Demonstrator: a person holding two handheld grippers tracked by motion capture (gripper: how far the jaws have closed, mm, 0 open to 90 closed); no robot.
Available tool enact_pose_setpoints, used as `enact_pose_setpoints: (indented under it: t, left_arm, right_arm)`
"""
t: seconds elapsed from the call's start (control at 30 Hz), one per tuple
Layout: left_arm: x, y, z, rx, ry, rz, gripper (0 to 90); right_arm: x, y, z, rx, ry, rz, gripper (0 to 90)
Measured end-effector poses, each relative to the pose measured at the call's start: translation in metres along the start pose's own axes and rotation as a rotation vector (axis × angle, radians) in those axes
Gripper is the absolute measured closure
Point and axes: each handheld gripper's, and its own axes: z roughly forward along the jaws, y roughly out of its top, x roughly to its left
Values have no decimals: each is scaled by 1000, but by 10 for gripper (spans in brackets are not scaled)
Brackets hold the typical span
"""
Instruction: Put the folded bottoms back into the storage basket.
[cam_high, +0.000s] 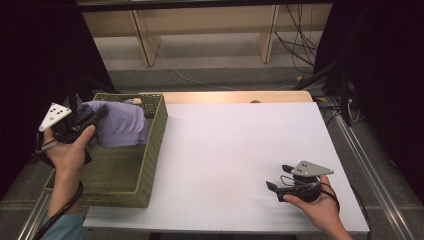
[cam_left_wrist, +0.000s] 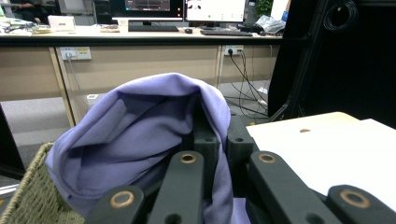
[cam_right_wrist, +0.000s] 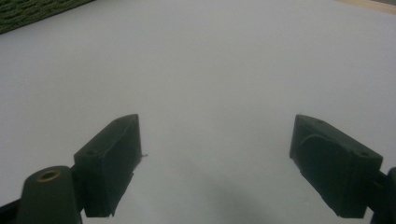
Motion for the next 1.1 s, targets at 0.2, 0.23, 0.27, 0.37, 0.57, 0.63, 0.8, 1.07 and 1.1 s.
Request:
enact_pose_setpoints:
  t: [0.2, 0.23, 0.27, 0.37, 0.57, 0.63, 0.8, 1.07, 1.1]
  left_arm:
    - [2, -6, 5, 22, 0, -5, 860]
    - [3, -8, 6, 25, 0, -7, 860]
    - [3, -8, 6, 27, 0, -7, 860]
    - [5, -11, 8, 34, 1, -9, 860]
    - [6, -14, 11, 38, -2, -10, 860]
    - [7, -15, 11, 41, -6, -12, 860]
    - [7, -18, 14, 46, -9, -17, 860]
    - [9, -20, 15, 46, -10, -22, 860]
    - [9, -20, 15, 45, -11, -22, 860]
  right_arm:
    - [0, 0, 0, 2, 1, 1, 176]
    - [0, 0, 0, 3, 1, 3, 176]
    - [0, 0, 0, 3, 0, 3, 176]
    - [0, 0, 0, 2, -1, 4, 176]
    - [0, 0, 0, 5, 1, 5, 176]
    - [0, 0, 0, 5, 0, 5, 176]
    - [0, 0, 0, 5, 0, 4, 176]
    - [0, 0, 0, 7, 0, 3, 176]
    - [0, 0, 0, 7, -1, 4, 176]
